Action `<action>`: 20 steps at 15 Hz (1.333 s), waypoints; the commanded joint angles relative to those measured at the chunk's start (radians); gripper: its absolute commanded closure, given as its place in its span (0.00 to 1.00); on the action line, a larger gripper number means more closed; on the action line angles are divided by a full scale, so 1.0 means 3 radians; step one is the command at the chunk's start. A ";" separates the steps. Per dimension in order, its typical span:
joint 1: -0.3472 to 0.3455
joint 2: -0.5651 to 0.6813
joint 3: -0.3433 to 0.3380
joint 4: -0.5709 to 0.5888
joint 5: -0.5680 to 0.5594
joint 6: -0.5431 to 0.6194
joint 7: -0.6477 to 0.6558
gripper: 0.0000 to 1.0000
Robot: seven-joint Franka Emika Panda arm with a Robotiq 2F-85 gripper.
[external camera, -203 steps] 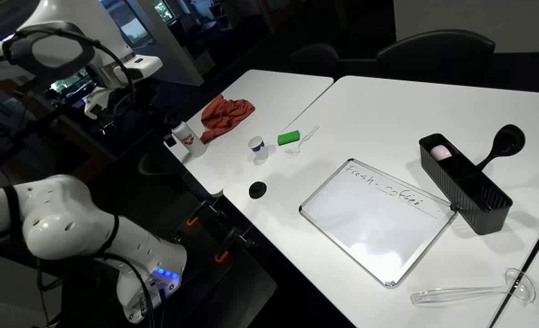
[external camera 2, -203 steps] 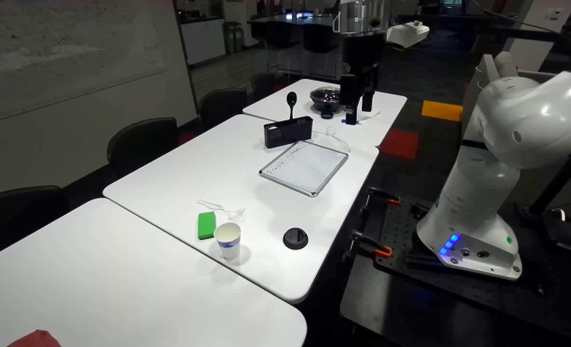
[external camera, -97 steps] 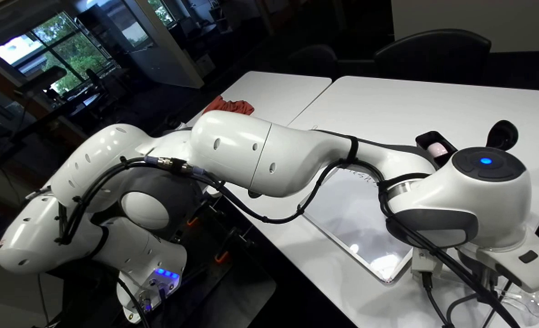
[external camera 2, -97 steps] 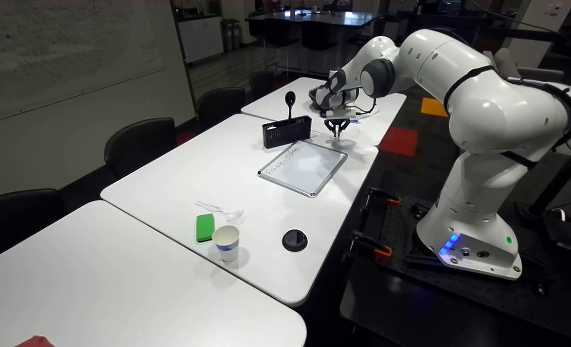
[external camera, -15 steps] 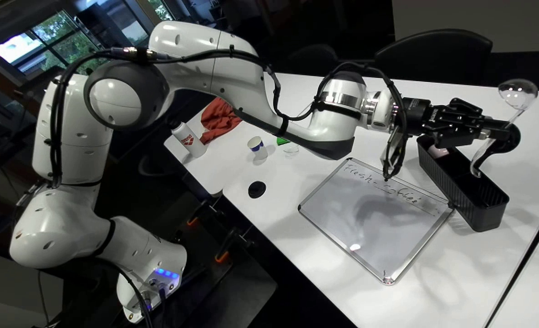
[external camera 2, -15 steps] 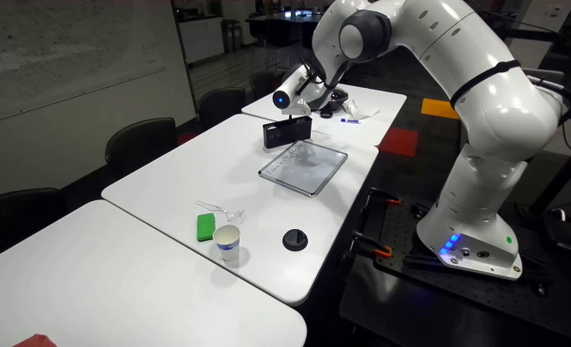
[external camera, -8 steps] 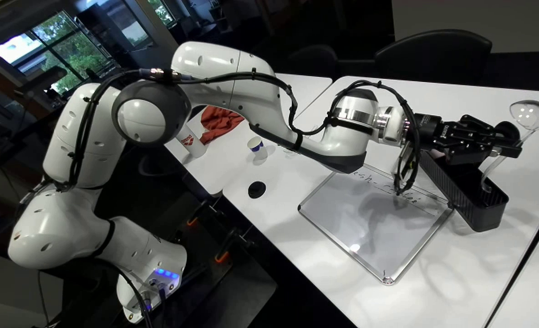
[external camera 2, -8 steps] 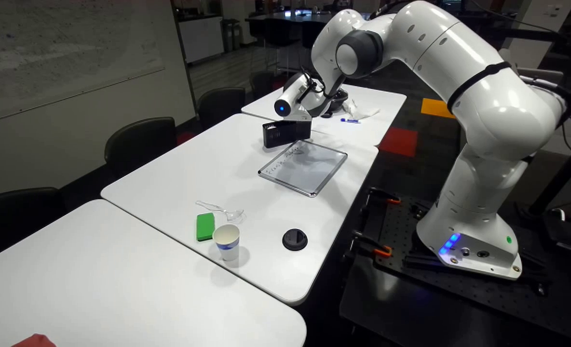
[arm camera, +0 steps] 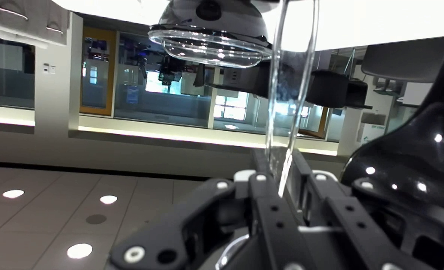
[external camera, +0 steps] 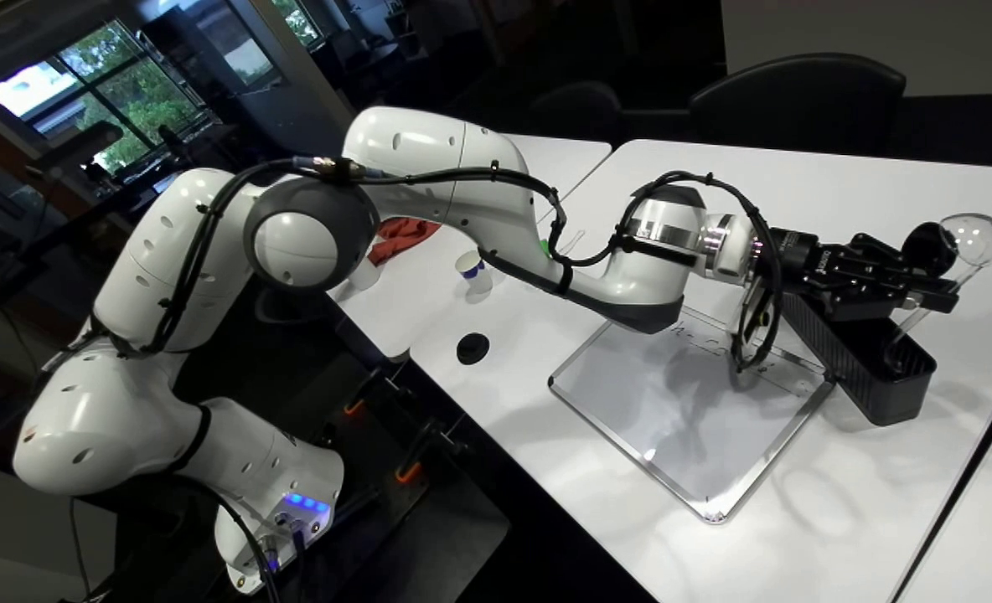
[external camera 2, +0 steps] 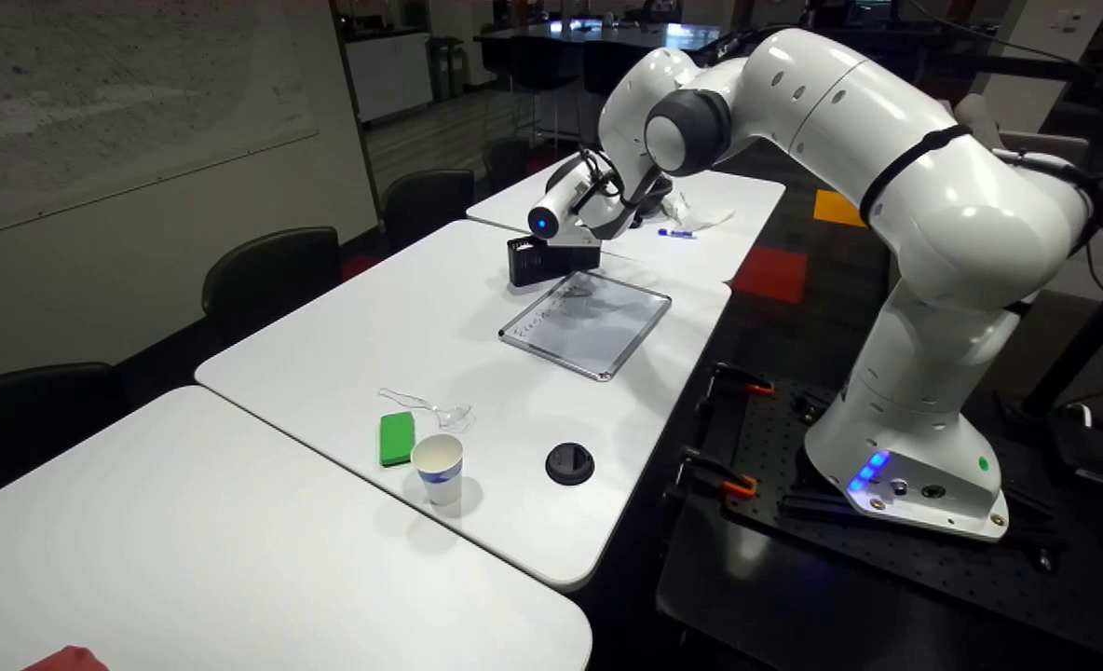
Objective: Put the clear spoon in the black basket
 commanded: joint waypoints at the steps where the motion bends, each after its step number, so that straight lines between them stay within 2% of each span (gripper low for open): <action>1: -0.0062 0.0158 0.0073 0.0248 0.0213 -0.0017 -0.0296 0.96; 11: -0.0092 0.0372 0.0063 0.0473 0.0703 0.0079 -0.0845 0.96; 12: -0.0092 0.0385 0.0056 0.0493 0.0753 0.0078 -0.0892 0.90; 13: -0.0091 0.0399 0.0049 0.0517 0.0801 0.0075 -0.0934 0.66; 14: -0.0117 0.0374 0.0103 0.0498 0.0777 0.0045 -0.0954 0.57; 20: -0.0130 0.0293 0.0139 0.0473 0.0769 0.0106 -0.0970 0.13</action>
